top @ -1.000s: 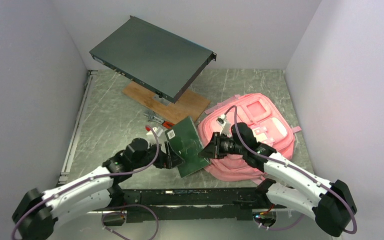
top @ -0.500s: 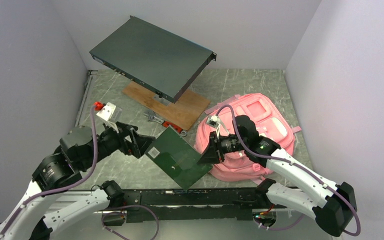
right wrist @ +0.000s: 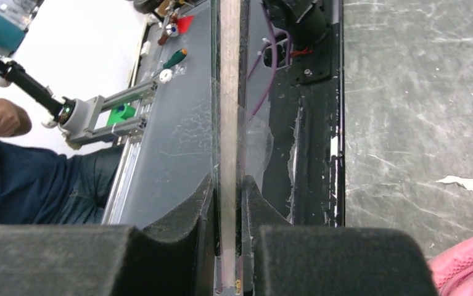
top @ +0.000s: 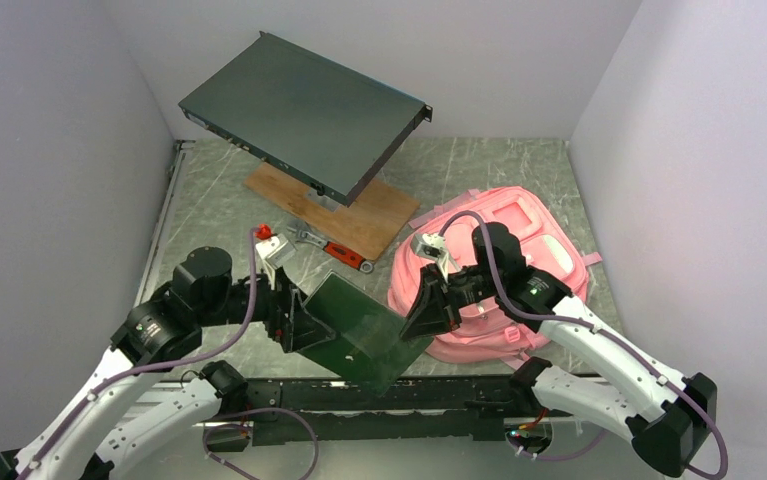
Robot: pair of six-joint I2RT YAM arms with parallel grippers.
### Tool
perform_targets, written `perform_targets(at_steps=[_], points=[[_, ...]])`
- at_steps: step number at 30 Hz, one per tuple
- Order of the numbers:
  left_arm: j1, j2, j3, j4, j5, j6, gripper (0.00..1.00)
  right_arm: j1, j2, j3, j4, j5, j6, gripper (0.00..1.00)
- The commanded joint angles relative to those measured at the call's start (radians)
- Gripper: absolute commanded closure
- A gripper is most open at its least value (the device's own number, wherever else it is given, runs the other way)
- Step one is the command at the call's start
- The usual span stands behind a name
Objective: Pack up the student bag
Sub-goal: Pick up the book from the center of the board, then place the book in the student bag.
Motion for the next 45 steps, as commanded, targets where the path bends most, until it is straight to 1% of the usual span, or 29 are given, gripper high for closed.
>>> perform_targets(at_steps=[1,4,5,6,7,9,11,12,13,14,15,16,17,19,20,21,22,23,26,27,29,31,32,35,37,39,43,45], points=[[0.053,-0.031,-0.088,0.260,0.305,-0.119,0.05,0.005,-0.008,0.096,-0.004,-0.126,-0.089,1.00],[0.087,-0.032,-0.140,0.381,0.409,-0.199,0.15,0.007,-0.004,0.091,0.023,-0.137,-0.066,1.00],[0.094,-0.029,-0.151,0.406,0.433,-0.216,0.21,0.008,0.003,0.098,0.014,-0.144,-0.068,1.00],[0.097,-0.024,-0.158,0.419,0.447,-0.229,0.29,0.010,0.011,0.106,-0.017,-0.148,-0.077,1.00],[0.100,-0.018,-0.161,0.421,0.453,-0.230,0.40,0.015,0.016,0.111,-0.031,-0.149,-0.087,1.00],[0.102,-0.006,-0.155,0.393,0.460,-0.209,0.58,0.025,0.014,0.117,-0.055,-0.126,-0.109,1.00],[0.106,0.005,-0.136,0.337,0.447,-0.158,0.85,0.025,0.005,0.111,-0.053,-0.073,-0.103,1.00],[0.106,0.007,-0.118,0.291,0.418,-0.132,1.00,0.025,0.002,0.112,-0.063,-0.013,-0.105,1.00],[0.108,0.009,-0.096,0.238,0.377,-0.104,1.00,0.025,0.001,0.112,-0.074,0.035,-0.105,0.98],[0.109,0.008,-0.068,0.177,0.323,-0.069,1.00,0.025,0.003,0.113,-0.085,0.096,-0.098,0.81],[0.110,0.007,-0.032,0.102,0.234,-0.039,1.00,0.025,0.003,0.120,-0.113,0.188,-0.097,0.67],[0.110,0.006,0.008,0.029,0.134,-0.013,1.00,0.025,0.001,0.125,-0.141,0.284,-0.097,0.56],[0.110,0.002,0.044,-0.049,0.006,0.004,1.00,0.024,-0.004,0.122,-0.155,0.389,-0.088,0.46],[0.110,-0.008,0.103,-0.176,-0.288,0.005,1.00,0.024,-0.021,0.104,-0.163,0.641,-0.034,0.30],[0.110,-0.017,0.127,-0.219,-0.383,-0.004,1.00,0.024,-0.032,0.090,-0.156,0.769,-0.001,0.24],[0.110,-0.028,0.134,-0.242,-0.439,-0.011,1.00,0.024,-0.039,0.073,-0.148,0.875,0.033,0.20],[0.110,-0.046,0.132,-0.245,-0.462,-0.019,1.00,0.024,-0.042,0.059,-0.140,0.945,0.066,0.17],[0.110,-0.066,0.117,-0.233,-0.468,-0.027,1.00,0.024,-0.038,0.046,-0.131,0.988,0.092,0.17],[0.110,-0.112,0.074,-0.194,-0.466,-0.057,1.00,0.030,0.012,0.045,-0.134,1.011,0.118,0.16],[0.110,-0.125,0.060,-0.191,-0.482,-0.074,1.00,0.035,0.039,0.054,-0.156,1.042,0.124,0.16],[0.110,-0.137,0.039,-0.196,-0.527,-0.122,1.00,0.075,0.106,0.080,-0.198,1.173,0.159,0.19],[0.110,-0.148,0.015,-0.191,-0.557,-0.164,1.00,0.148,0.169,0.116,-0.243,1.293,0.183,0.24],[0.110,-0.153,0.002,-0.184,-0.562,-0.180,1.00,0.189,0.205,0.138,-0.267,1.363,0.197,0.24],[0.110,-0.164,-0.049,-0.135,-0.545,-0.203,1.00,0.280,0.308,0.186,-0.323,1.509,0.236,0.25],[0.110,-0.164,-0.073,-0.100,-0.525,-0.213,1.00,0.301,0.385,0.212,-0.366,1.579,0.255,0.29],[0.110,-0.152,-0.081,-0.077,-0.503,-0.219,1.00,0.322,0.460,0.251,-0.421,1.643,0.277,0.29],[0.111,-0.135,-0.109,-0.045,-0.460,-0.224,1.00,0.356,0.542,0.248,-0.427,1.758,0.283,0.29],[0.110,-0.135,-0.126,-0.027,-0.453,-0.229,1.00,0.360,0.565,0.233,-0.405,1.782,0.270,0.30]])
